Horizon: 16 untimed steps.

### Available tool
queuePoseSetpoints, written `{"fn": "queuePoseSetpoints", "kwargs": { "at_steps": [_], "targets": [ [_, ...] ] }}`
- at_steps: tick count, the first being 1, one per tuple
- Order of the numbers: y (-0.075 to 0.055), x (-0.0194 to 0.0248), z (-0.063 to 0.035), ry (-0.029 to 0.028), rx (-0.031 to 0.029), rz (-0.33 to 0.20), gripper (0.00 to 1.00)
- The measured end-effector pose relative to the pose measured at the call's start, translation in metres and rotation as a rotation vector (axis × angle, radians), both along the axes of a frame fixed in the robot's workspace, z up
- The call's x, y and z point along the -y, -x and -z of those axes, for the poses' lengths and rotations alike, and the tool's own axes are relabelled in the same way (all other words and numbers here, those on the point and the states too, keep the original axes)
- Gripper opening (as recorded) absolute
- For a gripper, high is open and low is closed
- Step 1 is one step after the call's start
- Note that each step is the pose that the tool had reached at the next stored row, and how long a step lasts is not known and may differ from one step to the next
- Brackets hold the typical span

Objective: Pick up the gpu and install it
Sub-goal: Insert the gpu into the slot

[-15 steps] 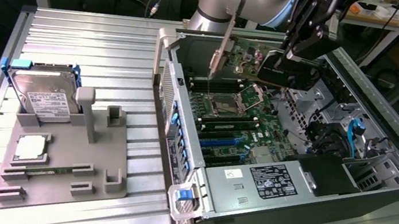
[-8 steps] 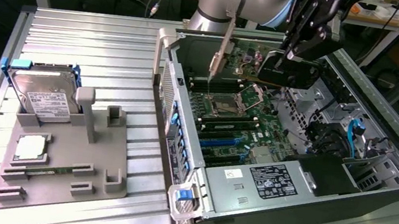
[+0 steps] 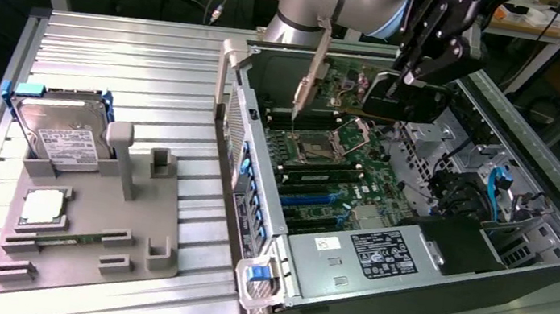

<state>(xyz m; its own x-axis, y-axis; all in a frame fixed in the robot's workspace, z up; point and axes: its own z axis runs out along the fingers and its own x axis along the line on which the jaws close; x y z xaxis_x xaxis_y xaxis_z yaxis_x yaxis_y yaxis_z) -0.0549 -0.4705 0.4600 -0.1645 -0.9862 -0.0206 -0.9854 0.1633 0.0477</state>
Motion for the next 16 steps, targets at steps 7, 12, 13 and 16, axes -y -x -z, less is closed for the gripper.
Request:
{"fn": "queuePoseSetpoints", "kwargs": {
  "at_steps": [7,12,13,16],
  "targets": [
    [0.0,0.0,0.0,0.0,0.0,-0.092,0.27],
    [0.0,0.0,0.0,0.0,-0.0001,-0.17,0.27],
    [0.0,0.0,0.0,0.0,0.0,-0.17,0.27],
    [0.0,-0.0001,0.0006,-0.0002,0.0001,-0.17,0.27]
  ]
}}
